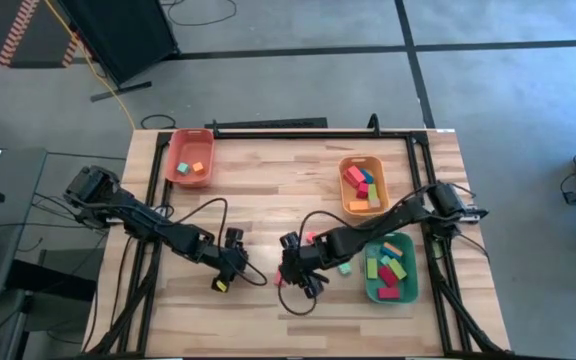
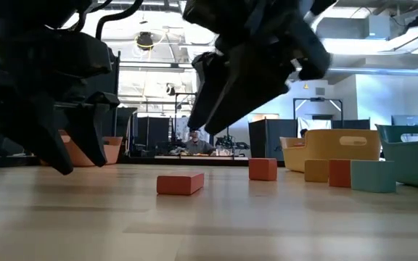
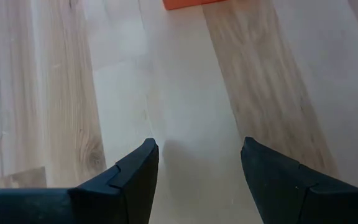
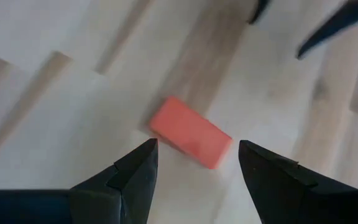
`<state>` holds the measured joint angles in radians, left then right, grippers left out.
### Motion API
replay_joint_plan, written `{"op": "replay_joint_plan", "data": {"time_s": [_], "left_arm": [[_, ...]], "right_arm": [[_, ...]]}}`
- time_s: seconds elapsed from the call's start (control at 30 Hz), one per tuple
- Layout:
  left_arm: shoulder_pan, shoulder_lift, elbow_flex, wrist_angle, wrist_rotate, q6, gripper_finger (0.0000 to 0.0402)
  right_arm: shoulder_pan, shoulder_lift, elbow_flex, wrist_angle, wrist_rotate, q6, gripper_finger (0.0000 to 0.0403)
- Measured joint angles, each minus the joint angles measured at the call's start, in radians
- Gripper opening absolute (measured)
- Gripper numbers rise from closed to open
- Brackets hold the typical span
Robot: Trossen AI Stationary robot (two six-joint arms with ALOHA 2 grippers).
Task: Sort blocks by size
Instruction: Put the small rectangular orange block into the green bin
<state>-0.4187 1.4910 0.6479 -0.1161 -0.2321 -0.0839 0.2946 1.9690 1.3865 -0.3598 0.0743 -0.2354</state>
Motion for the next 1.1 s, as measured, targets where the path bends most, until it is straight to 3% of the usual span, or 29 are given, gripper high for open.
{"op": "replay_joint_plan", "data": {"time_s": [0.33, 0.5, 0.77, 1.1], "left_arm": [[0.0, -0.001, 0.001, 0.005, 0.001, 0.012, 0.0219], [0.0, -0.001, 0.002, 0.002, 0.001, 0.011, 0.0219], [0.0, -0.001, 0.002, -0.008, 0.002, -0.007, 0.0219], [-0.001, -0.001, 0.002, -0.004, 0.011, -0.007, 0.0219]], "right_arm": [[-0.04, 0.088, 0.048, -0.026, -0.077, -0.058, 0.0256], [-0.032, 0.169, 0.163, -0.088, -0.104, -0.126, 0.0256], [-0.024, 0.29, 0.362, -0.327, -0.109, -0.181, 0.0256], [-0.029, 0.289, 0.376, -0.415, -0.106, -0.109, 0.0222]]}}
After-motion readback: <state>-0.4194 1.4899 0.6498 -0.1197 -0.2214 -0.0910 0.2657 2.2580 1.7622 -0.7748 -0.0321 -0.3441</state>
